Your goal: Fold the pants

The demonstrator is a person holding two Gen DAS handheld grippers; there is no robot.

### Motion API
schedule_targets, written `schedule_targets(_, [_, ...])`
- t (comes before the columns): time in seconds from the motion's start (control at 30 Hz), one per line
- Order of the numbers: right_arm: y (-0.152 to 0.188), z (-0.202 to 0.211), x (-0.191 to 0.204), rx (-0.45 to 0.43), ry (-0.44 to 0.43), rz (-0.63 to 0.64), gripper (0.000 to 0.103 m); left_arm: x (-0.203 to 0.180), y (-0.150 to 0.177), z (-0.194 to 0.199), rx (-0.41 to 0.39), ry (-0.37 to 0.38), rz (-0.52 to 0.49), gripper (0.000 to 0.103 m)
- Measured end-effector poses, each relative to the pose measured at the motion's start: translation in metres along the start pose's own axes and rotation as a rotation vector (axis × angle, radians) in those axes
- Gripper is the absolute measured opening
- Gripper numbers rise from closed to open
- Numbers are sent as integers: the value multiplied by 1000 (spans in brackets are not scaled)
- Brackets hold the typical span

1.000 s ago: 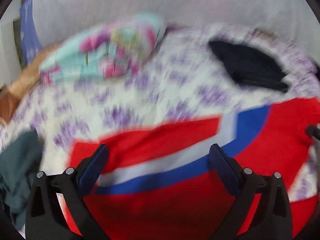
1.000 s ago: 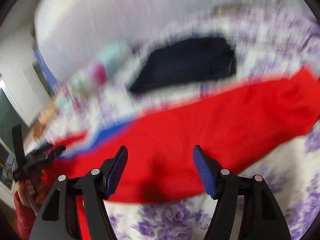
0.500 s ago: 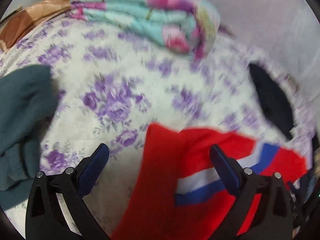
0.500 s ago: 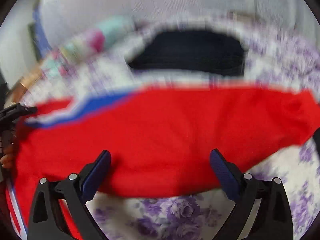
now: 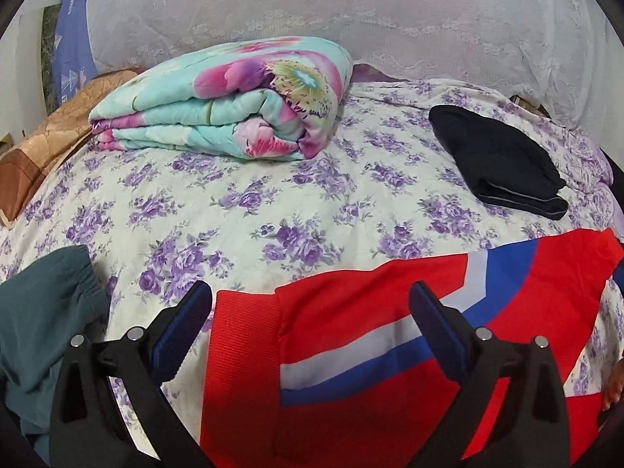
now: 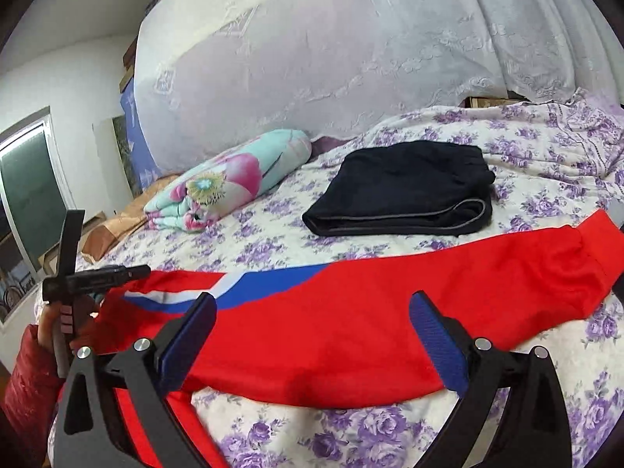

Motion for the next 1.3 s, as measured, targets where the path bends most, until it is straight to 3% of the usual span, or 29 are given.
schedule_targets(0.23, [-2, 8, -2, -42, -11, -38, 100, 17, -4, -2, 67, 63, 85, 98])
schedule_targets(0.4, [-16, 3, 16, -31, -53, 64, 100, 51, -10, 5, 116, 163, 188, 97])
schedule_targets(0.47, [-21, -6, 23, 13, -47, 138, 100, 55, -10, 1, 142, 180, 204, 74])
schedule_targets(0.5, [-23, -12, 26, 39, -43, 177, 100, 56, -8, -3, 165, 190, 207, 58])
schedule_targets(0.53, [-26, -18, 28, 59, -38, 210, 100, 55, -5, -8, 194, 199, 209, 50])
schedule_targets(0.7, [-42, -48, 28, 126, -58, 308, 99, 47, 0, -17, 203, 151, 152, 49])
schedule_targets(0.77, [-48, -63, 27, 156, -73, 356, 99, 46, 0, -17, 201, 167, 150, 44])
schedule_targets(0.8, [-50, -72, 27, 181, -81, 395, 99, 44, 0, -17, 206, 186, 144, 36])
schedule_targets(0.93, [-49, -103, 22, 272, -118, 555, 99, 39, -3, -13, 180, 194, 112, 34])
schedule_targets(1.1, [-44, -135, 14, 331, -188, 621, 99, 37, -6, -11, 162, 216, 109, 33])
schedule_targets(1.2, [-31, -157, 14, 395, -242, 617, 82, 38, -7, -13, 164, 230, 127, 33])
schedule_targets(1.27, [-16, -169, 15, 465, -291, 601, 62, 38, -7, -14, 167, 231, 130, 33])
schedule_targets(1.3, [-9, -171, 16, 474, -312, 585, 61, 38, -7, -15, 168, 234, 130, 33])
Point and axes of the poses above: each gripper's, at about its wrist camera, not at the fingertips, and z roughly against the way its jaws point, x to its left, y to its underside, the point moved 7 cm from there along -z, roughly the way its jaws point, and after that the axes turned 14 degrees about z, right-handed, at the moved point
